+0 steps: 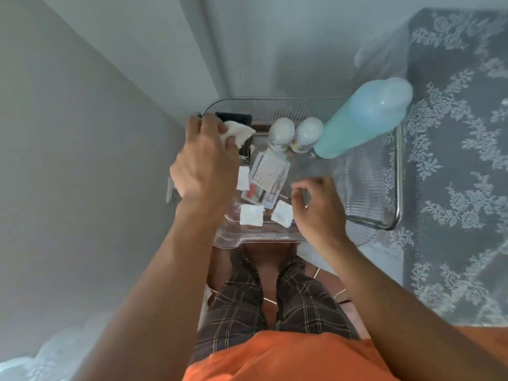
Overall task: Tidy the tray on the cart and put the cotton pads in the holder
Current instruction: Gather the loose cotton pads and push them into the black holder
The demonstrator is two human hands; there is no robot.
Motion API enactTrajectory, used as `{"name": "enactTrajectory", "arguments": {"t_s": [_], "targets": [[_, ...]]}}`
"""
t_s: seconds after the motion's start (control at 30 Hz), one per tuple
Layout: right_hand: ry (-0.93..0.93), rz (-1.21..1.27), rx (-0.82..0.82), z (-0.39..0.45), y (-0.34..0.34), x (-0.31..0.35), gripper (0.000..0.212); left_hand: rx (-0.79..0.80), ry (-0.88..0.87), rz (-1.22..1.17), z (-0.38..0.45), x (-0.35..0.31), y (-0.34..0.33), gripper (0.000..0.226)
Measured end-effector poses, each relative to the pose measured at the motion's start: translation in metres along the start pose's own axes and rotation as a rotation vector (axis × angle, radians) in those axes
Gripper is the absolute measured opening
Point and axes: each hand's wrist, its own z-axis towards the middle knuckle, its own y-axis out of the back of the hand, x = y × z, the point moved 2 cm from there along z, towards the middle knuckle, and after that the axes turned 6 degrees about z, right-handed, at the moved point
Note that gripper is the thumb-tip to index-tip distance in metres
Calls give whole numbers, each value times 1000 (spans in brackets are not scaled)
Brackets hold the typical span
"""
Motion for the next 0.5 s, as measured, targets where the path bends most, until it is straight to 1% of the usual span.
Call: {"name": "enactTrajectory", "arguments": {"t_s": [0.07,0.17,0.23,0.33,0.4,0.5], "targets": [[-74,-27,53,-14,-1,-16,11,49,-14,32,11,-5,-6,22],[-113,-45,94,-19,-1,-25,12,107,9,88,18,-11,-16,38],[-125,-68,118,-14,1,-29,15,85,5,97,13,-14,-20,46],[-144,-143,180,-1,5,-35,18,23,-42,119,-2,-18,-25,43],[-174,-197,238,8,8,-40,24,87,-88,139,-9,-19,-33,41],[-230,-272,291,17,10,-49,34,198,-141,183,-11,-18,-47,49]]}}
